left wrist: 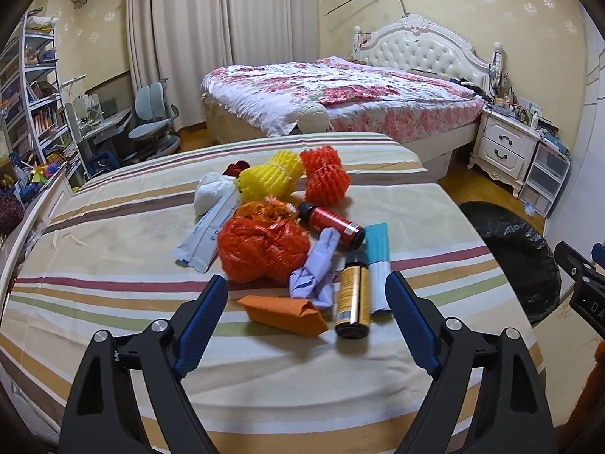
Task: Collect trash
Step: 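Move the left tool to the orange cloth and close on it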
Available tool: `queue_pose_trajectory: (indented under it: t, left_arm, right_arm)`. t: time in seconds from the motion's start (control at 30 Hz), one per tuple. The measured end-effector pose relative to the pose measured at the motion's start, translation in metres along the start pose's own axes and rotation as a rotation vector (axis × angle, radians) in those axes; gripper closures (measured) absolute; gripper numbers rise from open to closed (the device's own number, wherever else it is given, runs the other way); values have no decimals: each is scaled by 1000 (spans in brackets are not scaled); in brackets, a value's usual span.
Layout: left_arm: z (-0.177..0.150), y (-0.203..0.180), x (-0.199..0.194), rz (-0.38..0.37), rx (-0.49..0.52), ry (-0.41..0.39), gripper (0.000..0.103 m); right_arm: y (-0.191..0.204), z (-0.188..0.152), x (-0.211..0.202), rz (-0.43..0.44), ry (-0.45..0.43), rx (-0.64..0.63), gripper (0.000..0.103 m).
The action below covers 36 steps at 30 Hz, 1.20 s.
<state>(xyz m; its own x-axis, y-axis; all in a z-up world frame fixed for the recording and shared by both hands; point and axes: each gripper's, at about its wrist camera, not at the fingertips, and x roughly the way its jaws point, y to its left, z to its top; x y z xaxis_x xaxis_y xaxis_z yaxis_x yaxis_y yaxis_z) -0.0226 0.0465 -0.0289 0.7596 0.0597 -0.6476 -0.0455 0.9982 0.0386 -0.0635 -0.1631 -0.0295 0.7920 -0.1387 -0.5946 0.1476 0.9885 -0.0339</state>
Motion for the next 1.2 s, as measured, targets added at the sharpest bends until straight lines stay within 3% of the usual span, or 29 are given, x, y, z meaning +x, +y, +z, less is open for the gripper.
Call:
queue_pose_trajectory:
  t: [0.47, 0.93, 1.2]
  left_arm:
    - [-6, 27, 21, 29, -41, 94, 21]
    - [-21, 72, 12, 96, -90, 122, 21]
    - [-11, 75, 19, 66, -126, 126, 21]
  right_arm:
    - [14, -4, 11, 58, 57, -13, 22]
    - [24, -3, 8, 72, 64, -40, 22]
    - [39, -2, 8, 86, 69, -74, 22]
